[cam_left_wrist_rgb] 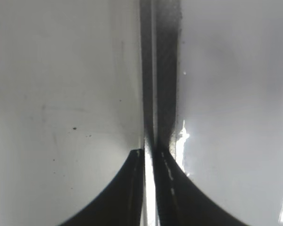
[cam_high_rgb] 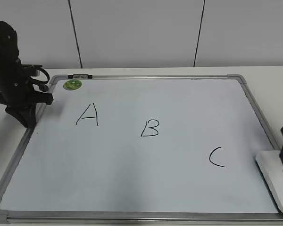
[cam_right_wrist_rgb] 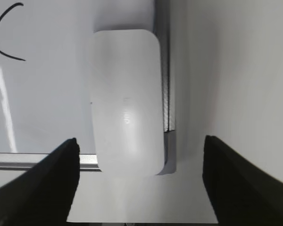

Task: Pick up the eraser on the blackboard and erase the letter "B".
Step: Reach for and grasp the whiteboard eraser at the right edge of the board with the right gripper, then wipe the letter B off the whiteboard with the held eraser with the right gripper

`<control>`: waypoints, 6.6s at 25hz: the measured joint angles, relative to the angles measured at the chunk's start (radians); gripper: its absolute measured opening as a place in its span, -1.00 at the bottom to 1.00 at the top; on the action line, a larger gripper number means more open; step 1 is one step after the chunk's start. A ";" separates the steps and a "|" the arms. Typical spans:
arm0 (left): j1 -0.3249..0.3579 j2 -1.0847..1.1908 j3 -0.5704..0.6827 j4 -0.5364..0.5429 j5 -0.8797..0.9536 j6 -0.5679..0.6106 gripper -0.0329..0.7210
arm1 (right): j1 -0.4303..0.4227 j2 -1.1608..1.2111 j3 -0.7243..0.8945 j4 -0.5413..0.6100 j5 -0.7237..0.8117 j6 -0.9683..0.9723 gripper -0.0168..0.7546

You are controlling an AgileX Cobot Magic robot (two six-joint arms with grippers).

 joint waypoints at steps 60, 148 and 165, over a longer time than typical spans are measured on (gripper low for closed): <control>0.000 0.000 0.000 -0.009 0.000 0.000 -0.72 | 0.066 0.359 -0.019 -0.035 -0.117 0.110 0.40; 0.004 0.000 0.000 -0.041 0.000 0.000 -0.73 | 0.472 0.974 -1.083 0.172 0.244 0.074 0.40; 0.006 0.000 0.000 -0.048 0.000 0.000 -0.73 | 0.570 0.998 -1.123 0.288 0.241 0.054 0.40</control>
